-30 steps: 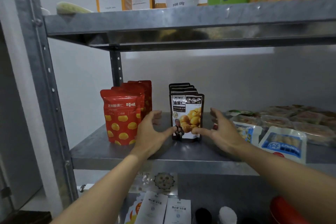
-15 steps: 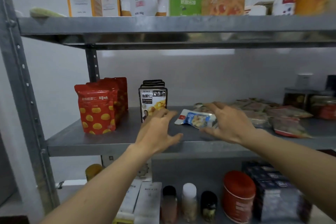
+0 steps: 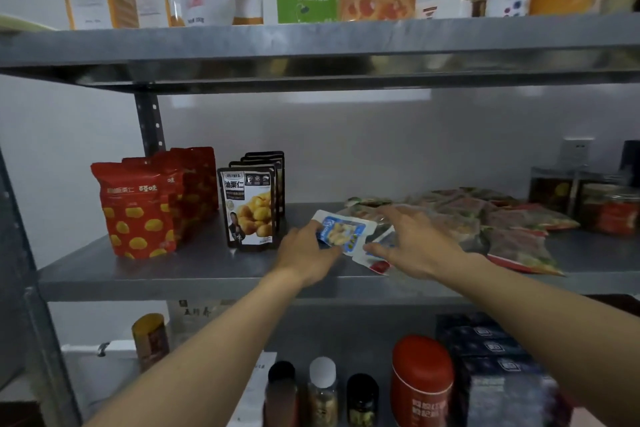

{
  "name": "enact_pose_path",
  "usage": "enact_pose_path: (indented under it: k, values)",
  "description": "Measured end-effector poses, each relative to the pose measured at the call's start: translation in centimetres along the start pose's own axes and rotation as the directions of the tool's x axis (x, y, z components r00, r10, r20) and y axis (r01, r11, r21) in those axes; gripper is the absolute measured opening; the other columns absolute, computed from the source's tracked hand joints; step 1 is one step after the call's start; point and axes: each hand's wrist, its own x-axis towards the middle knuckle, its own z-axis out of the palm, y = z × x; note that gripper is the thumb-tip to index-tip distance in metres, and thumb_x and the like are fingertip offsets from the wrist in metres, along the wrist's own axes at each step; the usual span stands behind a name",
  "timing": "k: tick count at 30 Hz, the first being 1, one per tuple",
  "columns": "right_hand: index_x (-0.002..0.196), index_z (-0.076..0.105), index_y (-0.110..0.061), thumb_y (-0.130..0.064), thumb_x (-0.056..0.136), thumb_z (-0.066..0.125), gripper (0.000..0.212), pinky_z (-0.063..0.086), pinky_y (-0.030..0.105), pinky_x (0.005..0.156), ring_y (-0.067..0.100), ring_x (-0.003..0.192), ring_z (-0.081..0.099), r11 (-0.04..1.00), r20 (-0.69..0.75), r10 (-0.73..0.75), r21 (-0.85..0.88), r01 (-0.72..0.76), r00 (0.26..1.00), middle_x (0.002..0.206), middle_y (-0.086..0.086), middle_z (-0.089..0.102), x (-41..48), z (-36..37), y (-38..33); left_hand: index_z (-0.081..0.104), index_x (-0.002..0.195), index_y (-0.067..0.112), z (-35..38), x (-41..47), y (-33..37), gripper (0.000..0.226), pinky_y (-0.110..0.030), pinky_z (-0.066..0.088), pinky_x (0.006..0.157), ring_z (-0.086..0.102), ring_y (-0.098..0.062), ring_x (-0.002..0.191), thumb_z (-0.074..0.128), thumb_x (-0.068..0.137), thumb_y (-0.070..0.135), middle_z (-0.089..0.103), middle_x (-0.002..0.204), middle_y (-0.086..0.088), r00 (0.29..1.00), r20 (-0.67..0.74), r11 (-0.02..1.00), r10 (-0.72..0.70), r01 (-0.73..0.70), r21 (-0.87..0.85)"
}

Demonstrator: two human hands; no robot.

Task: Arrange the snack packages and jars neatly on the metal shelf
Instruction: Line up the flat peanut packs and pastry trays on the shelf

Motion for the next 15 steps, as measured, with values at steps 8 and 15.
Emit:
enact_pose_path:
  k: [8, 15]
  values:
    - [0.133, 0.051, -0.019, -0.049, 0.083, 0.066, 0.060, 0.049, 0.038, 0.092, 0.024, 0.111, 0.058, 0.986, 0.083, 0.067, 0.146, -0.079, 0.994, 0.127, 0.005, 0.061, 6.7, 2.4, 1.4, 0.043, 0.136, 0.030, 3.0, 6.0, -0.7, 0.065, -0.039, 0.039, 0.098, 0.044, -0.032, 0.126, 0.051, 0.081, 0.064, 0.055, 0.136, -0.006, 0.991, 0.028, 0.981, -0.129, 0.123, 0.151]
    - [0.123, 0.057, -0.015, -0.025, 0.065, 0.089, 0.067, 0.050, 0.030, 0.088, 0.017, 0.100, 0.060, 0.917, 0.158, 0.172, 0.334, -0.217, 0.972, 0.112, 0.000, 0.064, 11.4, 4.6, 1.9, 0.056, 0.115, 0.023, 4.2, 8.2, -1.0, 0.050, -0.038, 0.052, 0.090, 0.062, -0.022, 0.104, 0.081, 0.071, 0.027, 0.065, 0.116, -0.003, 0.982, -0.065, 0.932, -0.177, 0.147, -0.331]
